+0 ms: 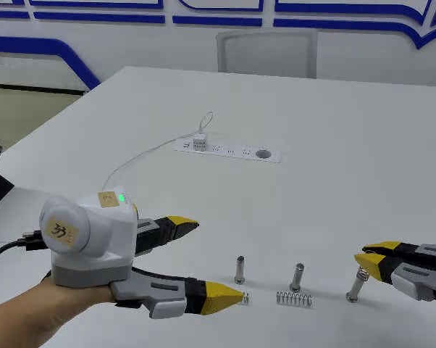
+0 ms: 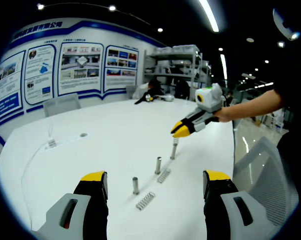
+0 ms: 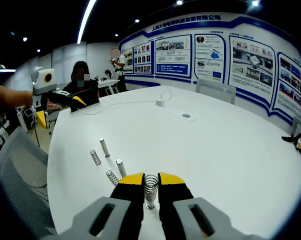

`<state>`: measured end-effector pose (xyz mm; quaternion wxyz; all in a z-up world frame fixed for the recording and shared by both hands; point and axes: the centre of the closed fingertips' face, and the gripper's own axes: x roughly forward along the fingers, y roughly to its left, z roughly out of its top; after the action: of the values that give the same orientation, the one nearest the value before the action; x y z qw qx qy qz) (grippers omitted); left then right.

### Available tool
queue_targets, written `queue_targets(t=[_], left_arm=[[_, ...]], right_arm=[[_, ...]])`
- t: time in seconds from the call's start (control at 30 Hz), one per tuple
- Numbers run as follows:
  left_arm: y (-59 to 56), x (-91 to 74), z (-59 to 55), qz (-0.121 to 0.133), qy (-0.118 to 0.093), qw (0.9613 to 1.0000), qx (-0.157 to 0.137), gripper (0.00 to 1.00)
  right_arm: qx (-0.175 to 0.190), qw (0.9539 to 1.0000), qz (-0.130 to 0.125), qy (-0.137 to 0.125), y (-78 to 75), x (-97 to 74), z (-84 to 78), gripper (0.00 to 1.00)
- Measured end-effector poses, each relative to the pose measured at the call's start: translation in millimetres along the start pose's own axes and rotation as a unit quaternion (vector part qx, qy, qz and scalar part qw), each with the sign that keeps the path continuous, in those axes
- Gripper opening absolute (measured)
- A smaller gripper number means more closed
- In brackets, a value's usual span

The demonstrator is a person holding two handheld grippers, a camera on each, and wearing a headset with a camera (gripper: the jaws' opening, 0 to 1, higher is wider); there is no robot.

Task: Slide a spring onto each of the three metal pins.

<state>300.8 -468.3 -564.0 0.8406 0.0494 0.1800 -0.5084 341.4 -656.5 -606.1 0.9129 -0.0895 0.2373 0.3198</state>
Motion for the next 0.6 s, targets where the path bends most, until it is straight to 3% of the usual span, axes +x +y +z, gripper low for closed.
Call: queue_targets(t=[0.17, 0.43, 0.6], left_arm=[[-2.5, 1.8, -0.4, -0.008, 0.003, 1.0000, 0.002, 0.80], [10.3, -5.6, 7.1, -0.005, -0.005, 1.0000, 0.000, 0.80], [9.5, -4.2, 2.9, -0.007, -0.003, 1.0000, -0.002, 0.80]], right_arm=[[0.002, 1.0000, -0.004, 0.003, -1.6, 5.2, -6.8, 0.10], [0.012, 0.9997, -0.018, 0.009, -1.6, 11.5, -17.2, 0.10], [0.017, 0.9996, -0.020, 0.014, 1.5, 15.3, -22.6, 0.10]])
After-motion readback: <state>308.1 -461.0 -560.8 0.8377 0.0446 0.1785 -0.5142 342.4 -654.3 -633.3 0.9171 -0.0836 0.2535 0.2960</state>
